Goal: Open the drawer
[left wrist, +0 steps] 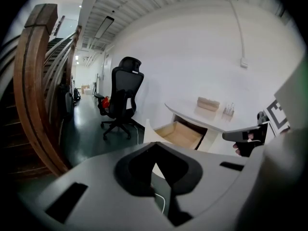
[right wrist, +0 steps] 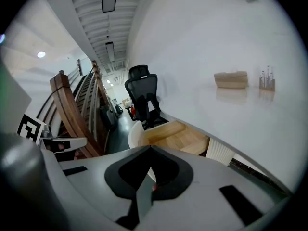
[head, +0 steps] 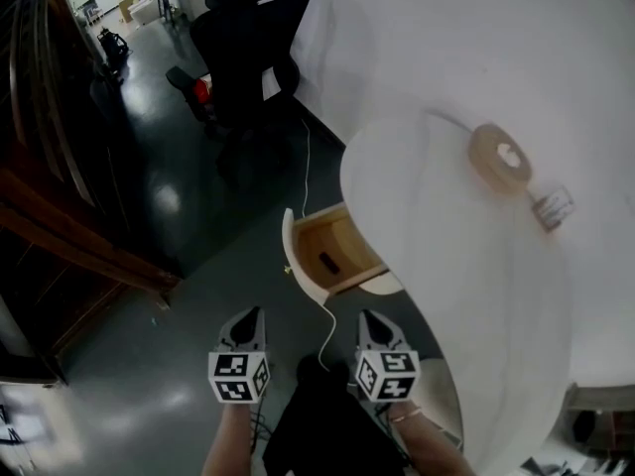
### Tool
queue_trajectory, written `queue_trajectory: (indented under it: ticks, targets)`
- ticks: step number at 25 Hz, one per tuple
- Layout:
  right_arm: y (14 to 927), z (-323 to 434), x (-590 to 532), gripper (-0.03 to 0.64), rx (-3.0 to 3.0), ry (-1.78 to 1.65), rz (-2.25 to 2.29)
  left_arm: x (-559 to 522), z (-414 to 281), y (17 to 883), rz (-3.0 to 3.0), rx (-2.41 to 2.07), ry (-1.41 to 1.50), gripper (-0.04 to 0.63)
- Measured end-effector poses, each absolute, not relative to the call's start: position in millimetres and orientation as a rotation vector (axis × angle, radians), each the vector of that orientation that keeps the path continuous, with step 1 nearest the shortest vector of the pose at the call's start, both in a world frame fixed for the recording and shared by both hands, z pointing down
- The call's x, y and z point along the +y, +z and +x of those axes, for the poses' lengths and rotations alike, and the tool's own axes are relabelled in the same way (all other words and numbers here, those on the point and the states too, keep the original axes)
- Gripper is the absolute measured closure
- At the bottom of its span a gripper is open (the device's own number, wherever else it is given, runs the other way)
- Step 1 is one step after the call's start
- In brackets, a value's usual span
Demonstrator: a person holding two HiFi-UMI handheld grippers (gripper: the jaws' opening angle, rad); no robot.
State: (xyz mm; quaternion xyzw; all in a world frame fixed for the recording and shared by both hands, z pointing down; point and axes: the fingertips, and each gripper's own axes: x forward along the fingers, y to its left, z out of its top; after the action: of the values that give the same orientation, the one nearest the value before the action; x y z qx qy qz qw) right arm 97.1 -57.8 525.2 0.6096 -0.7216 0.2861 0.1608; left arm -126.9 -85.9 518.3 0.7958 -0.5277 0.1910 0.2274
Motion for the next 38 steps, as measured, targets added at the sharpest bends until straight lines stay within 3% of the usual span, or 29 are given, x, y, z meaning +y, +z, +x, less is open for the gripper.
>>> queue_trajectory:
  ticks: [14, 38]
  targets:
    - [454, 115, -53, 0.614, -2.214, 0.690, 1.820, -76, -116, 439, 2.335, -1.534, 0.355, 0.591]
    - [428, 118, -56, 0.614, -2.328, 0.570, 1.794, -87, -92, 421, 2.401, -1.530, 0.347, 0.591]
